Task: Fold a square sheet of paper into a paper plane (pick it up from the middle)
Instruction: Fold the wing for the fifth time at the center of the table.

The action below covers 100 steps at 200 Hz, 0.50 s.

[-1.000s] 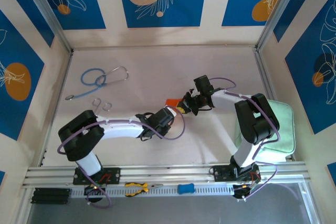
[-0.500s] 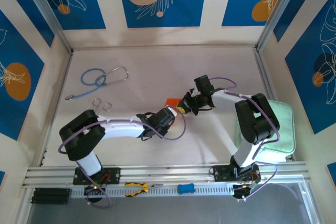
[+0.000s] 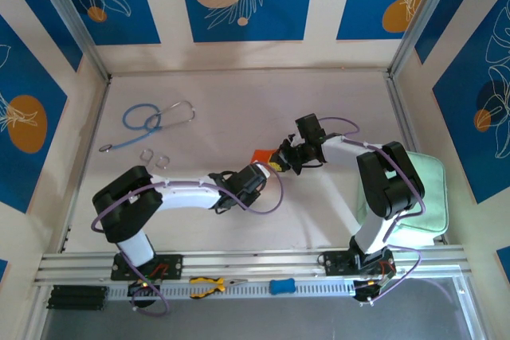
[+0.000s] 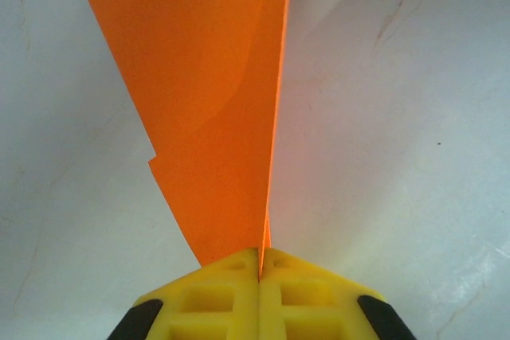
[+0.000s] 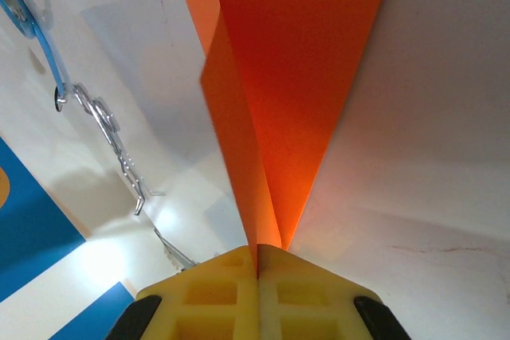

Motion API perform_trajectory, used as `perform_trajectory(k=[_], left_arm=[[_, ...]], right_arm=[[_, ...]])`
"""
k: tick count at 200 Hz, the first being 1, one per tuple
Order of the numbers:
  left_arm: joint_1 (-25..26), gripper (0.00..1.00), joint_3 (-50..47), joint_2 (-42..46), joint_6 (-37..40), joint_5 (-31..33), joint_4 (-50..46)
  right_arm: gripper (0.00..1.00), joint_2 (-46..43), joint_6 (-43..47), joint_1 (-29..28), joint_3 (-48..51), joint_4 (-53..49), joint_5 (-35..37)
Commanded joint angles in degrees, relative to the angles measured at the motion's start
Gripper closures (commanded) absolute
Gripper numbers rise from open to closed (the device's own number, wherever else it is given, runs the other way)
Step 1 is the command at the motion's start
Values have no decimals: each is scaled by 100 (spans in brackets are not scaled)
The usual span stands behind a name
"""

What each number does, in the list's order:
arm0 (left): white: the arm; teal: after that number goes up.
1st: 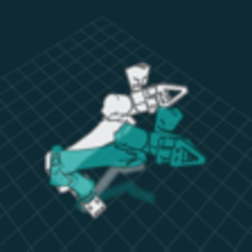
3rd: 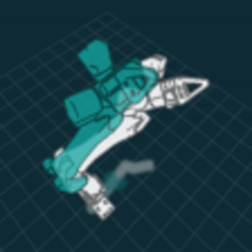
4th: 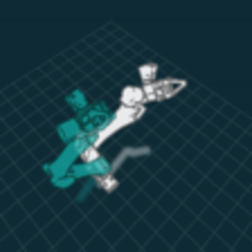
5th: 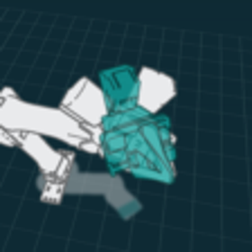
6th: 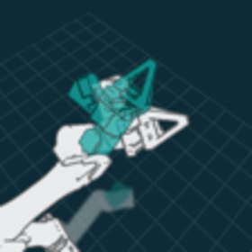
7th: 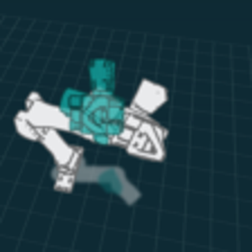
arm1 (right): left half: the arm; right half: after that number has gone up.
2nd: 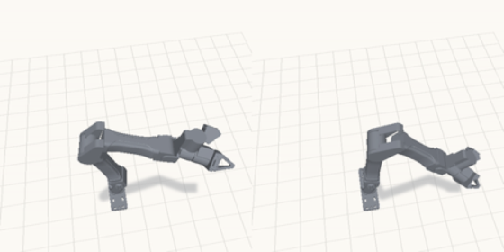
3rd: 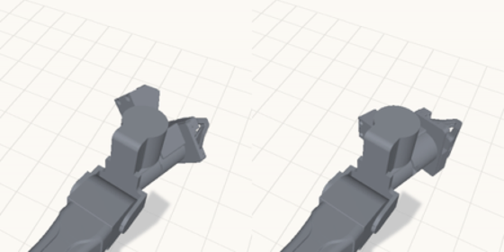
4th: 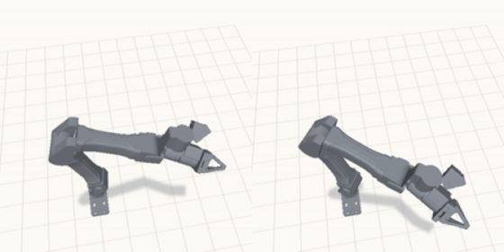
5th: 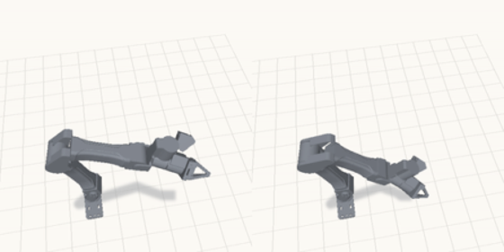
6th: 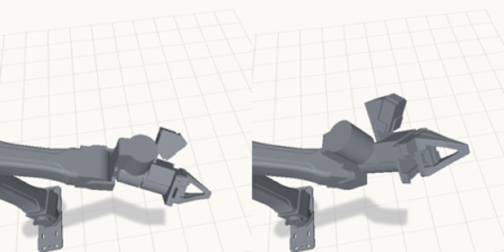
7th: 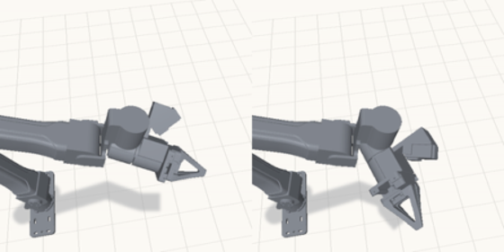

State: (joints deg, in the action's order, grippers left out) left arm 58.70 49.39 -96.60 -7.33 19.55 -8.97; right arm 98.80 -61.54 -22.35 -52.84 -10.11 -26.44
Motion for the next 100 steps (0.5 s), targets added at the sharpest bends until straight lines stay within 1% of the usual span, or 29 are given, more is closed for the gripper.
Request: perform_trajectory(k=[1, 10, 36, 63, 100], left_arm=[[63, 100, 28, 135, 64, -202, 19], [63, 100, 76, 128, 40, -312, -44], [63, 100, 297, 19, -158, -679, -333], [54, 100, 559, -182, -405, -1011, -672], [45, 100, 817, -387, -541, -1431, -875]], right_arm=[[96, -136, 166, 37, -33, -181, -121], [93, -173, 210, 46, -51, -230, -98], [78, -377, 343, 72, -71, -482, 121], [66, -713, 358, 232, 71, -666, 344], [58, -1184, 396, 562, 343, -856, 430]])
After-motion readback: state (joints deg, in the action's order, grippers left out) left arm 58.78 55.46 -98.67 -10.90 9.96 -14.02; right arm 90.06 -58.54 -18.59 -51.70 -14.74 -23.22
